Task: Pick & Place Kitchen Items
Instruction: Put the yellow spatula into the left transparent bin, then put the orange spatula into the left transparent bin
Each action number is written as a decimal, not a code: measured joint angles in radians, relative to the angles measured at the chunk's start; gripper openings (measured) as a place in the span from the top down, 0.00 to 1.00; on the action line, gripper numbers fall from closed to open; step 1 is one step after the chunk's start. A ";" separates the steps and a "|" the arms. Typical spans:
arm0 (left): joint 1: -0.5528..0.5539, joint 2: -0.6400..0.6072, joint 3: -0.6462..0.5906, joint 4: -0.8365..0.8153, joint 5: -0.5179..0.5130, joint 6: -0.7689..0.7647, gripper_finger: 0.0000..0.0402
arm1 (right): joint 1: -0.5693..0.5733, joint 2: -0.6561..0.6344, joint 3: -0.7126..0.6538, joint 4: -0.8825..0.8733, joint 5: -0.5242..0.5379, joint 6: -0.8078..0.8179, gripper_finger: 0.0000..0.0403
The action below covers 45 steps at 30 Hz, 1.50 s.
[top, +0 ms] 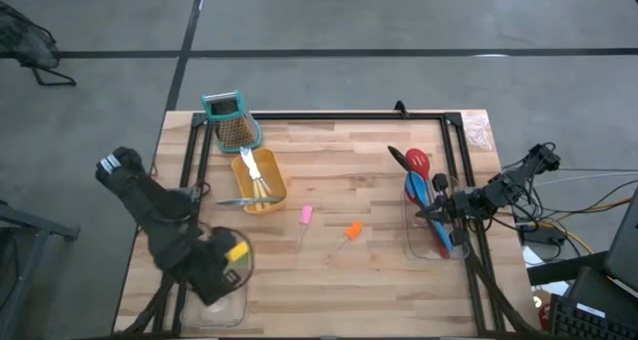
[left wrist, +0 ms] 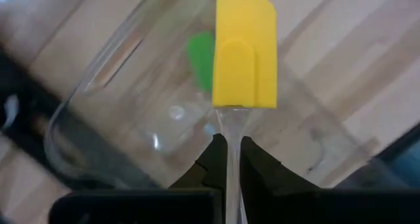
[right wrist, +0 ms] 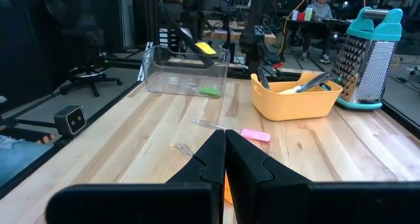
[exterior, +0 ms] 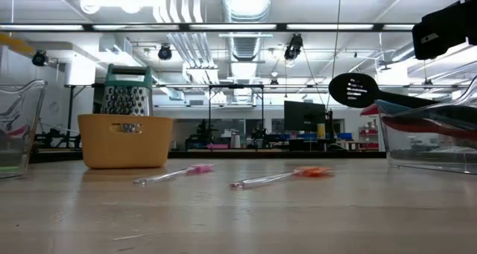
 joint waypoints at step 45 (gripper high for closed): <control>-0.104 0.029 -0.113 0.175 -0.305 -0.050 0.78 | 0.000 0.000 0.000 0.000 0.000 0.001 0.98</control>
